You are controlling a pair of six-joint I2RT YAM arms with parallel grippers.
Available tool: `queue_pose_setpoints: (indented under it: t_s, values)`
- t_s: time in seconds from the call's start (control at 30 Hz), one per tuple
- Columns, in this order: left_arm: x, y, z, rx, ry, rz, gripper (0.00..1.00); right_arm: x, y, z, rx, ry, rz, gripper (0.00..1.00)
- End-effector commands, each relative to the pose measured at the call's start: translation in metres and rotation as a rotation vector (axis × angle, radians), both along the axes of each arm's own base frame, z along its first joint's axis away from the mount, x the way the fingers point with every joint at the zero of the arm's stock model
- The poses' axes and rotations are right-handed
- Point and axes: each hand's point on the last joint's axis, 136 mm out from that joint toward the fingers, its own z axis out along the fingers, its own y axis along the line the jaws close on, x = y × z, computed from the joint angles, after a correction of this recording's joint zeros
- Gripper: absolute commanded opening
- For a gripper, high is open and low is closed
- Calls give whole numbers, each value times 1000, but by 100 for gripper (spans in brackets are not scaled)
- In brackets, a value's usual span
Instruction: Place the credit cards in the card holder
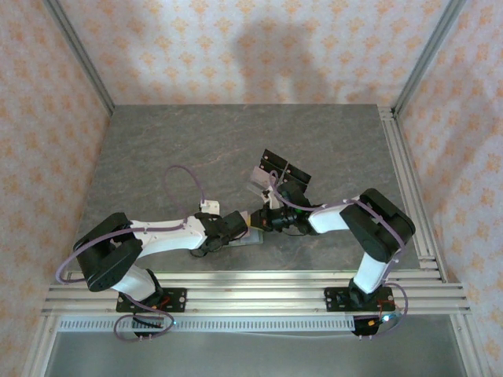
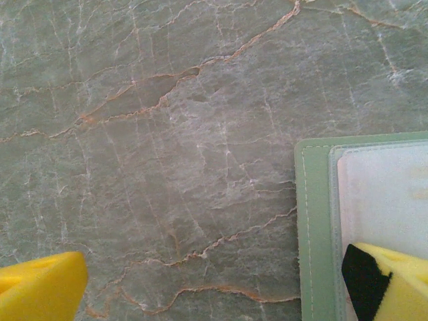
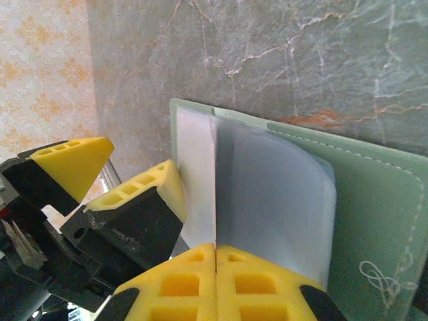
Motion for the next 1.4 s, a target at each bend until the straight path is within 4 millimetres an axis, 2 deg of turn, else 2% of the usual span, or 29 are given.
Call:
queue_pose_setpoints:
  t_s: [0.0,0.53,1.0,1.37]
  values:
    - [-4,11,-2,28,2,17,100,-4,3,1,24,-10,17,0]
    - [-5,12,-2,27,-1,19,100,-10,-7,-13,-34,-11,22,0]
    - [-6,12,-4,23,1,21,100,-12,-4,-20,-27,22,33,0]
    - [-7,13,-6,20,6,22,100,-7,3,-16,-8,22,36,0]
